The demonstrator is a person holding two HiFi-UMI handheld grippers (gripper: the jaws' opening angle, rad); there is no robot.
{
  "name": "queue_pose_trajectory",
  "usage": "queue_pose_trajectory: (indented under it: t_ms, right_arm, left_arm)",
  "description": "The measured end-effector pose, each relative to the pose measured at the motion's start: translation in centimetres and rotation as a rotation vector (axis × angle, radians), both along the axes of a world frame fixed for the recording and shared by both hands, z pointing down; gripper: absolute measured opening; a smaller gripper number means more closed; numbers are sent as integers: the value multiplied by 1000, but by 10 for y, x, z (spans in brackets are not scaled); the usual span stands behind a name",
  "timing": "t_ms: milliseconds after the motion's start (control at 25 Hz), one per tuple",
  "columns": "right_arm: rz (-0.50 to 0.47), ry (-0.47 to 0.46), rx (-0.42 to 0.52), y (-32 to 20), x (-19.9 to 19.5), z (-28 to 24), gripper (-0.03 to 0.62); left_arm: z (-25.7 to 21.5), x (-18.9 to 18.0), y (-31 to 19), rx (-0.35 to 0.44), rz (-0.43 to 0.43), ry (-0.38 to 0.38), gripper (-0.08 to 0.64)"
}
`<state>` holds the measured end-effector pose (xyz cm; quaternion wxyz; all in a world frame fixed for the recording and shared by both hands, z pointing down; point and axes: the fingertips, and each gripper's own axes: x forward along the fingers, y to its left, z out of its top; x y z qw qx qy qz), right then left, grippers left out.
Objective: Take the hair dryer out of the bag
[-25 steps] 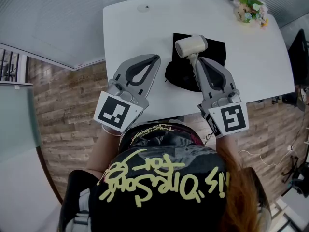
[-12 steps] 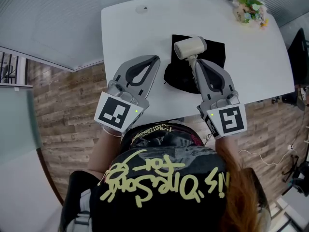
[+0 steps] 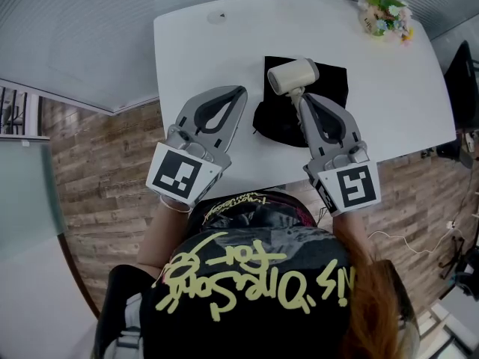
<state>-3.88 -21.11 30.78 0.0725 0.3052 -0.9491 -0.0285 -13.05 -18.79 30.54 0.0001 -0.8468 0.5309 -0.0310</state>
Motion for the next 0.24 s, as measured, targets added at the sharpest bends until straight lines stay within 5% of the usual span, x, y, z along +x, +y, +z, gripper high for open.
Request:
queue_pose_trajectory:
  t_ms: [240]
  right_arm:
    - [4,8,-1,0,-1,2,2]
  left_arm:
    - [0,0,-3,-2,10,4,-7]
